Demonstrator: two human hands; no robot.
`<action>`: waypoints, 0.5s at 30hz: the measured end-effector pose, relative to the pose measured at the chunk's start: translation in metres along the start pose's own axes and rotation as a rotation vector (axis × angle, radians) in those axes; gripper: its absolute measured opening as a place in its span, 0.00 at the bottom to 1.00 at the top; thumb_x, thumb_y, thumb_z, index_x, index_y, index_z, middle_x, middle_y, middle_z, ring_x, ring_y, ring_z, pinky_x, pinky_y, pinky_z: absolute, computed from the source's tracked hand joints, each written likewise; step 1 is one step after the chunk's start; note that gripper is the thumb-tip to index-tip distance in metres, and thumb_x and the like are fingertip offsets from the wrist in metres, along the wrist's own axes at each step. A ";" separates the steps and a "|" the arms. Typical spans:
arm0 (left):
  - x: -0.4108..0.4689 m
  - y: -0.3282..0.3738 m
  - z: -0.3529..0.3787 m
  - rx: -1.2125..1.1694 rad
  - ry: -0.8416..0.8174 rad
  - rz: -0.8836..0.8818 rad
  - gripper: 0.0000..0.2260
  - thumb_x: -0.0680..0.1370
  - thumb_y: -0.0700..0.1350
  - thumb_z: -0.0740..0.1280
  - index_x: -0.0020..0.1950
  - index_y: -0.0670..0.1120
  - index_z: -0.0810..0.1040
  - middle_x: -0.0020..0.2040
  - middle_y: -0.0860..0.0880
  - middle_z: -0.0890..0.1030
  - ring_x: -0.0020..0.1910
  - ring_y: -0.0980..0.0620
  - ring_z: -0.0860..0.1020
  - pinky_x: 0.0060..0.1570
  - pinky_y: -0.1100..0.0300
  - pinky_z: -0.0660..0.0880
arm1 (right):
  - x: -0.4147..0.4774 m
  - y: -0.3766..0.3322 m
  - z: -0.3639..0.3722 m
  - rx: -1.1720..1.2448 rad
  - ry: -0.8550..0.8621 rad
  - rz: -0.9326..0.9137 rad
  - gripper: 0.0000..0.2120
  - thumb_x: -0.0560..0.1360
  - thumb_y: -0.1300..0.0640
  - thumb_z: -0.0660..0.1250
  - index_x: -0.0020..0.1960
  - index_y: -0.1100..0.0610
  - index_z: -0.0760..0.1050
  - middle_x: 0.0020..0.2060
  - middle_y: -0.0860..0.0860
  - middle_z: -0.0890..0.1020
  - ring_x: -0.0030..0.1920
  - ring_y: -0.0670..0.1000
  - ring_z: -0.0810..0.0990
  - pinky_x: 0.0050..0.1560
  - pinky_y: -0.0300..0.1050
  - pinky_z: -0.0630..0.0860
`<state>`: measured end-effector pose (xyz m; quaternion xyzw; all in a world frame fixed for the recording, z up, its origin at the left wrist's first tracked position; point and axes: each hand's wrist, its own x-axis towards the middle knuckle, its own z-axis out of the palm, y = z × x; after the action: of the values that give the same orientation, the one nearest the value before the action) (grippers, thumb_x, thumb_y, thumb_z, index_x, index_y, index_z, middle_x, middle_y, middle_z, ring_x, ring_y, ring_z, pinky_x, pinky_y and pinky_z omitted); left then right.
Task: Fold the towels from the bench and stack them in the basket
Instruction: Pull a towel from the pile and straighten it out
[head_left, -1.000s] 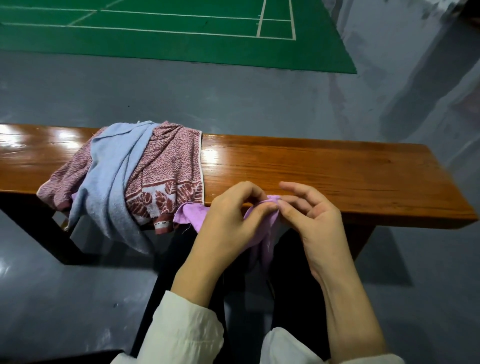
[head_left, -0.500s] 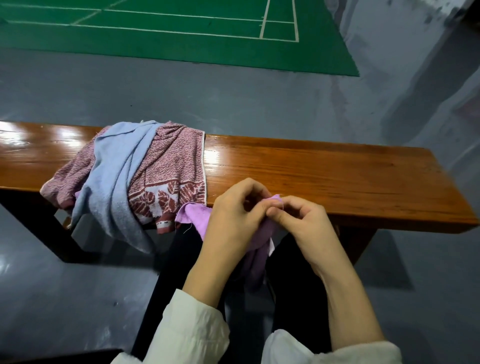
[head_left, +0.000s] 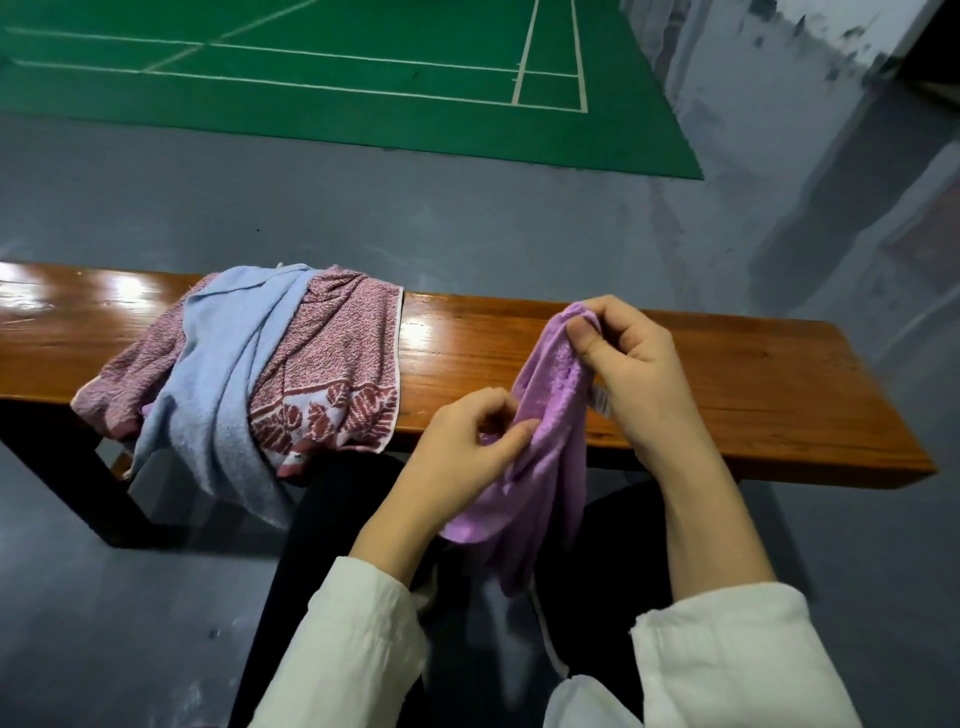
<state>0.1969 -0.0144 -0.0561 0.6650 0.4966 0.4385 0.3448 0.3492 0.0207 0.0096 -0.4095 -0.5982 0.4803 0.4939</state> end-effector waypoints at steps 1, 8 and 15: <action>0.001 -0.002 0.000 0.021 -0.028 -0.010 0.09 0.72 0.51 0.67 0.39 0.46 0.76 0.35 0.54 0.76 0.36 0.58 0.72 0.40 0.60 0.71 | 0.003 -0.002 0.001 0.006 0.010 0.000 0.09 0.73 0.54 0.63 0.38 0.43 0.79 0.33 0.41 0.78 0.37 0.42 0.74 0.41 0.42 0.71; -0.007 -0.022 -0.003 0.095 -0.120 -0.141 0.16 0.68 0.53 0.64 0.52 0.46 0.76 0.43 0.53 0.82 0.43 0.56 0.78 0.48 0.58 0.73 | 0.015 -0.016 -0.007 -0.028 0.141 -0.130 0.11 0.79 0.62 0.63 0.39 0.52 0.75 0.30 0.40 0.76 0.34 0.39 0.72 0.36 0.33 0.69; -0.033 -0.070 -0.036 0.249 -0.147 -0.328 0.06 0.74 0.53 0.70 0.42 0.52 0.81 0.41 0.54 0.84 0.40 0.62 0.77 0.45 0.58 0.73 | 0.016 -0.001 -0.032 0.008 0.411 -0.130 0.11 0.79 0.61 0.63 0.39 0.51 0.75 0.32 0.41 0.75 0.36 0.40 0.71 0.41 0.37 0.69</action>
<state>0.1342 -0.0262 -0.1129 0.6429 0.6220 0.2623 0.3620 0.3779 0.0417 0.0152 -0.4573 -0.5079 0.3561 0.6372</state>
